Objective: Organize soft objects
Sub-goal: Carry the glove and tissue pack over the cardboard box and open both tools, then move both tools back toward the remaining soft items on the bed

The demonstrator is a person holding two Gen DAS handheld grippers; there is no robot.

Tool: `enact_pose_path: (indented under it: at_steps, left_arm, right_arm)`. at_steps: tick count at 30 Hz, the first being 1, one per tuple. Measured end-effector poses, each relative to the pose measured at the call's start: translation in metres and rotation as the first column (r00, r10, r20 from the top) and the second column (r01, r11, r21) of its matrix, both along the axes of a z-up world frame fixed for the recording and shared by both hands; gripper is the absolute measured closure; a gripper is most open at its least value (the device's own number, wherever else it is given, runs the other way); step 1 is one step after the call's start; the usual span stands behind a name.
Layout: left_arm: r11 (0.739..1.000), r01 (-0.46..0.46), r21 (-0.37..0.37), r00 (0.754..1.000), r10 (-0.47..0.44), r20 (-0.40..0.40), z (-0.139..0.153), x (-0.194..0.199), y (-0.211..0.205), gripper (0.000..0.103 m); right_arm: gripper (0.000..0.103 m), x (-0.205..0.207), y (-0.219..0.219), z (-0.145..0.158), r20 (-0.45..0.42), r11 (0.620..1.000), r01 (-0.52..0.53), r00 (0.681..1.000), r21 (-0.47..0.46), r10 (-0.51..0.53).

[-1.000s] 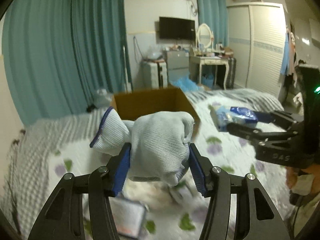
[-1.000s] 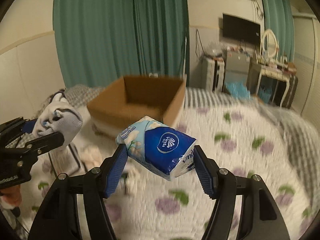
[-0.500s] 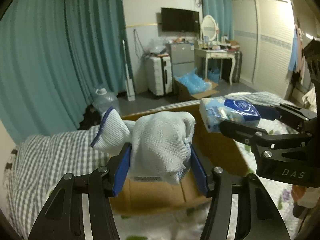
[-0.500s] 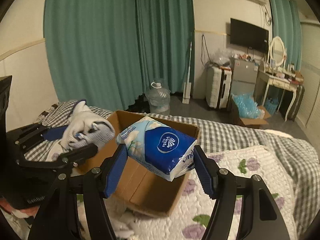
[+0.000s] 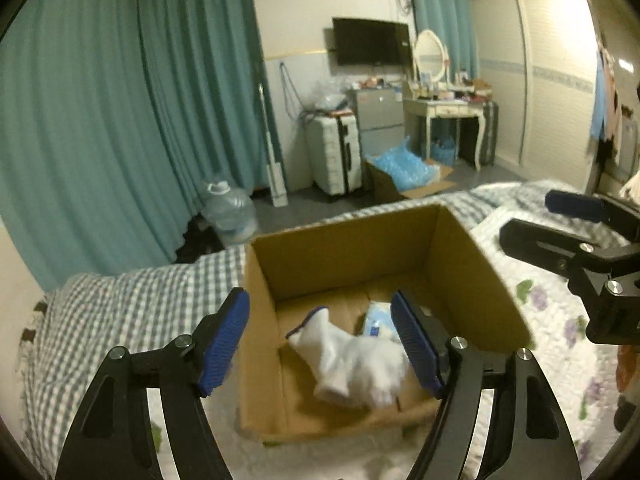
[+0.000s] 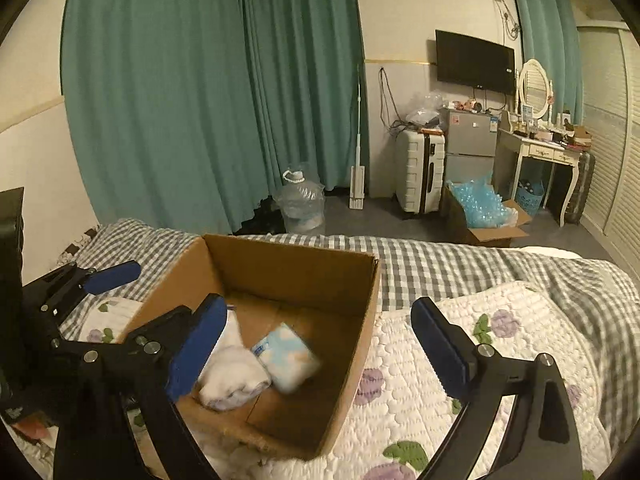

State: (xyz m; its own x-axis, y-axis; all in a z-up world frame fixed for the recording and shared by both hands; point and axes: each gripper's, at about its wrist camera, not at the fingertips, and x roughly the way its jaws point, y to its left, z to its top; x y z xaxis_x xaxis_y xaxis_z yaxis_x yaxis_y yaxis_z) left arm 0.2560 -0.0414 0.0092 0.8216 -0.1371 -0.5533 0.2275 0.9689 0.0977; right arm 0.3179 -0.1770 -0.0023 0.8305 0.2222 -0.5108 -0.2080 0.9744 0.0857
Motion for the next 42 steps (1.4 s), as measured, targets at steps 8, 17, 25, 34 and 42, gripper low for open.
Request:
enact_pose_path:
  at_steps: [8, 17, 25, 34, 42]
  left_arm:
    - [1.0, -0.015, -0.016, 0.996, 0.016, 0.087, 0.061, -0.079, 0.027, 0.029]
    - [0.999, -0.036, -0.028, 0.987, 0.04, 0.158, 0.084, -0.173, 0.039, 0.02]
    - [0.998, -0.057, -0.026, 0.99, 0.059, 0.125, 0.047, -0.191, 0.021, 0.02]
    - [0.993, -0.118, -0.021, 0.993, 0.118, -0.014, -0.028, -0.172, 0.009, 0.02]
    - [0.985, -0.174, -0.021, 0.981, 0.171, -0.095, -0.064, -0.159, 0.013, 0.02]
  right_arm:
    - [0.009, -0.084, 0.008, 0.051, 0.057, 0.998, -0.015, 0.998, -0.057, 0.019]
    - [0.009, -0.182, 0.028, 0.083, 0.086, 0.992, -0.056, 0.994, -0.11, 0.066]
    - [0.009, -0.216, 0.039, 0.064, 0.076, 0.984, -0.1, 0.991, -0.145, 0.112]
    - [0.009, -0.182, 0.025, -0.01, -0.067, 0.984, -0.121, 0.991, -0.129, 0.113]
    - [0.027, -0.145, 0.02, -0.091, -0.226, 0.987, -0.114, 0.97, -0.112, 0.087]
